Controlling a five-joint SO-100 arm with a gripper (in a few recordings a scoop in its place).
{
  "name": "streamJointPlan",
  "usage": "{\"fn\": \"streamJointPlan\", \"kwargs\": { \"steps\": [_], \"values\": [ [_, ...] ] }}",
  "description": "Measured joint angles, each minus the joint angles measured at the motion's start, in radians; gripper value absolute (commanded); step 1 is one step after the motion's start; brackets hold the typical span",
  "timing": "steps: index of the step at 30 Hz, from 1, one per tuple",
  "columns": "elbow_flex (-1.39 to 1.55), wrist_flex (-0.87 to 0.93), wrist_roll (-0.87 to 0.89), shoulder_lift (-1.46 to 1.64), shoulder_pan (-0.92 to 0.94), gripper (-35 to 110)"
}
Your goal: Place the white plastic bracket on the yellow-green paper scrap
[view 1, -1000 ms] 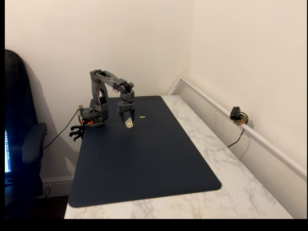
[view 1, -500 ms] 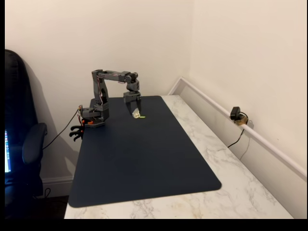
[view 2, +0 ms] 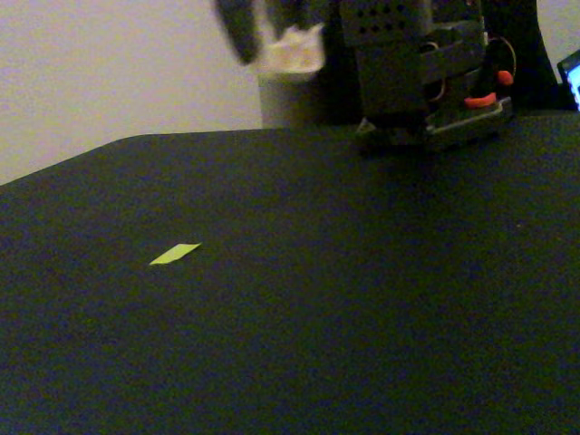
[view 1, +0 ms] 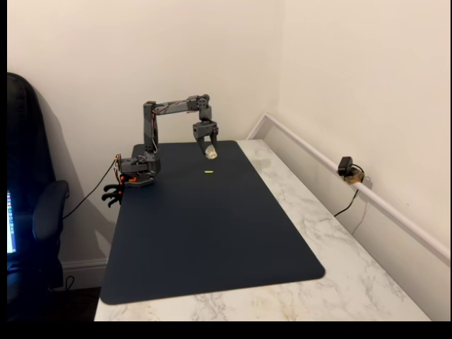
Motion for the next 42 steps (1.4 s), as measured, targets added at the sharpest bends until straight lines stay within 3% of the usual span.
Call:
{"fn": "streamJointPlan", "kwargs": {
  "steps": [28,42],
  "values": [
    [0.023,-0.164,0.097,-0.278,0.331,0],
    [0.101,-0.250,0.081,-0.314,0.370,0]
  ]
}}
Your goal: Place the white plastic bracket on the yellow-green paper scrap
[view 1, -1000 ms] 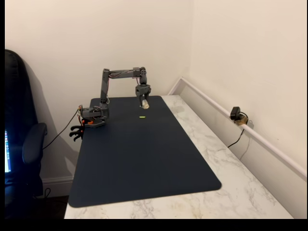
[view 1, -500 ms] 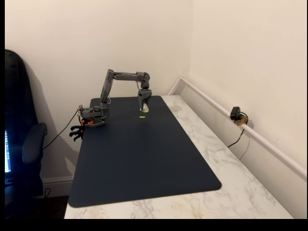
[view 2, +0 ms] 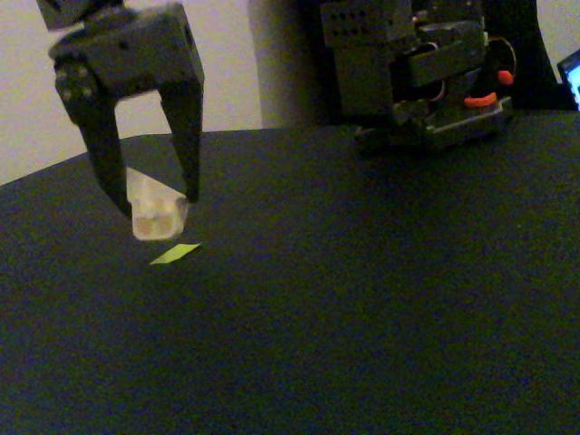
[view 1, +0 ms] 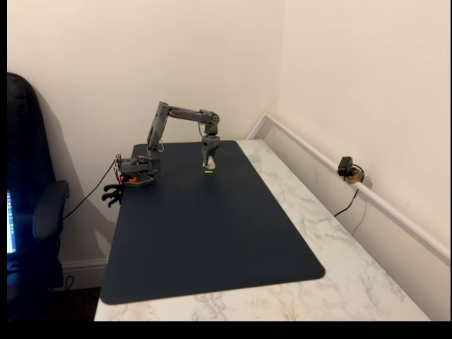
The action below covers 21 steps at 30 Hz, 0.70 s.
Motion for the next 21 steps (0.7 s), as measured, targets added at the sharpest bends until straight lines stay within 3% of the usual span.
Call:
{"fn": "streamJointPlan", "kwargs": {
  "steps": [7,9,12,17,19,21],
  "values": [
    [0.026,-0.017,-0.021,-0.017,0.011,1],
    [0.035,-0.021,-0.026,-0.018,0.011,18],
    [0.051,-0.021,-0.038,-0.018,0.011,27],
    [0.052,-0.012,-0.069,-0.017,0.009,29],
    [0.052,-0.012,-0.084,-0.014,0.008,38],
    [0.052,-0.006,-0.106,-0.008,0.003,34]
  ]
}}
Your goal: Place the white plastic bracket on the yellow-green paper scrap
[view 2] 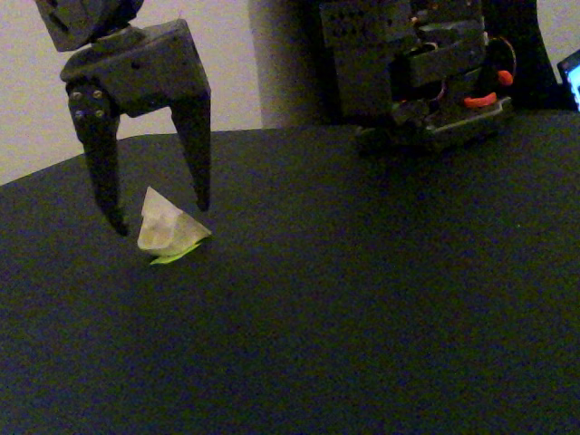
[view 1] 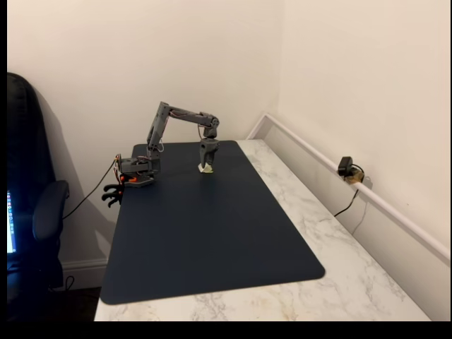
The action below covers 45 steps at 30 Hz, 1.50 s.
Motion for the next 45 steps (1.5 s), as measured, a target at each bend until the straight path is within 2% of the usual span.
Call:
{"fn": "streamJointPlan", "kwargs": {
  "steps": [4,7,9,16,25,32,45],
  "values": [
    [0.000,0.043,-0.031,0.063,-0.038,26],
    [-0.029,0.098,-0.037,0.130,-0.071,7],
    [-0.067,0.143,-0.037,0.170,-0.101,1],
    [-0.127,0.225,-0.041,0.321,-0.258,0],
    [0.087,0.055,-0.130,0.552,-0.457,0],
    [0.434,-0.184,-0.181,0.831,-0.486,0],
    [0.867,-0.446,-0.218,1.097,-0.503,0]
  ]
}}
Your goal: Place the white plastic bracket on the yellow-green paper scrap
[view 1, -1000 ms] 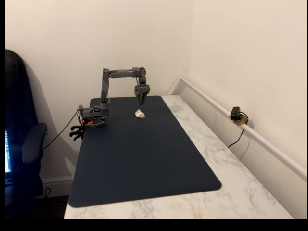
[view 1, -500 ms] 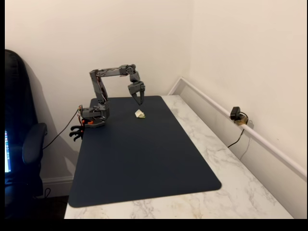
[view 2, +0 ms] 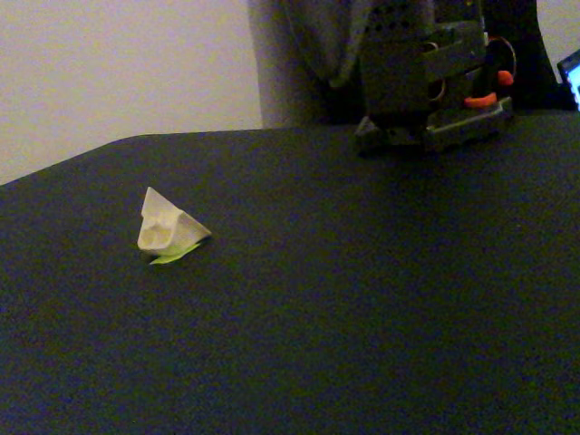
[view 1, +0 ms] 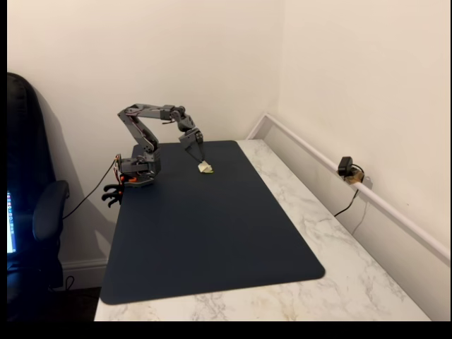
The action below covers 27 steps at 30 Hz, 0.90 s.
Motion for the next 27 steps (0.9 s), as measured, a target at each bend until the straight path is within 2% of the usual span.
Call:
{"fn": "streamJointPlan", "kwargs": {
  "steps": [12,20,27],
  "values": [
    [0.367,-0.173,-0.077,0.278,0.000,0],
    [0.541,-0.244,-0.314,0.497,0.034,0],
    [0.681,-0.204,-0.417,0.773,0.072,0]
  ]
}}
